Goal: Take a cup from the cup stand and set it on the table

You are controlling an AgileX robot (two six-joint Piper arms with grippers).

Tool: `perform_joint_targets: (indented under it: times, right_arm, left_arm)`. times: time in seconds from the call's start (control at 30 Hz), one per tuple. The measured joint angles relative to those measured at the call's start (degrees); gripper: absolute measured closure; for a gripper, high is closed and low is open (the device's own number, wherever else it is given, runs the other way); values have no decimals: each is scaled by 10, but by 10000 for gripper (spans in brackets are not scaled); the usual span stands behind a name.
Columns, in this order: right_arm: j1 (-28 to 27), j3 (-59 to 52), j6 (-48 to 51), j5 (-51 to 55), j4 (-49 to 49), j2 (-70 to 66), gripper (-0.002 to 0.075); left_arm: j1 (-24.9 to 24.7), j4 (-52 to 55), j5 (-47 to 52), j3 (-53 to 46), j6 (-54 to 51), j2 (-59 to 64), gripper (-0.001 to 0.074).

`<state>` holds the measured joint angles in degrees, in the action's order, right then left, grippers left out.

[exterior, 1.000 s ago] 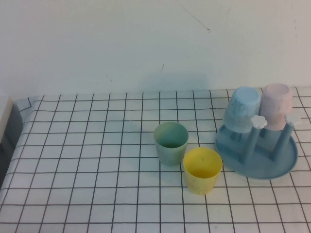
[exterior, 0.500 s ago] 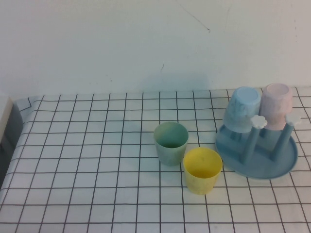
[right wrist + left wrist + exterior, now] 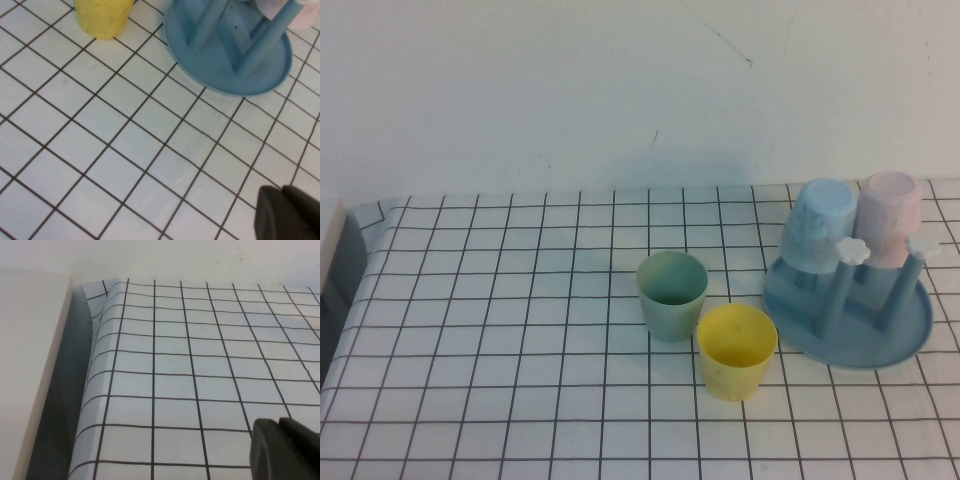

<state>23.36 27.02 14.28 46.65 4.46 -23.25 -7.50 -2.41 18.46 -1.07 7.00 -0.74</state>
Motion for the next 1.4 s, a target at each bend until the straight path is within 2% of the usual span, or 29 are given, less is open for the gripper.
perform_joint_targets:
  times: [0.37, 0.5, 0.6, 0.77, 0.87, 1.0, 1.13, 1.4]
  right_arm:
    - [0, 0, 0, 1, 0, 0, 727]
    - [-7, -15, -1, -38, 42, 7, 727]
    - [-35, -48, -1, -108, 62, 31, 727]
    - [-122, -132, -1, -224, 54, 112, 727]
    - [-185, -188, -1, -251, 35, 175, 727]
    - [-241, -243, -2, -257, 15, 232, 727]
    - [-263, -279, -28, -264, 3, 239, 727]
    - [-264, -284, -73, -259, 3, 240, 728]
  left_arm:
    - [0, 1, 0, 0, 2, 0, 737]
    - [0, 1, 0, 0, 2, 0, 737]
    - [0, 2, 0, 0, 2, 0, 737]
    - [0, 2, 0, 0, 2, 0, 737]
    - [0, 2, 0, 0, 2, 0, 737]
    - [0, 2, 0, 0, 2, 0, 737]
    - [0, 3, 1, 0, 2, 0, 737]
    - [0, 3, 2, 0, 2, 0, 737]
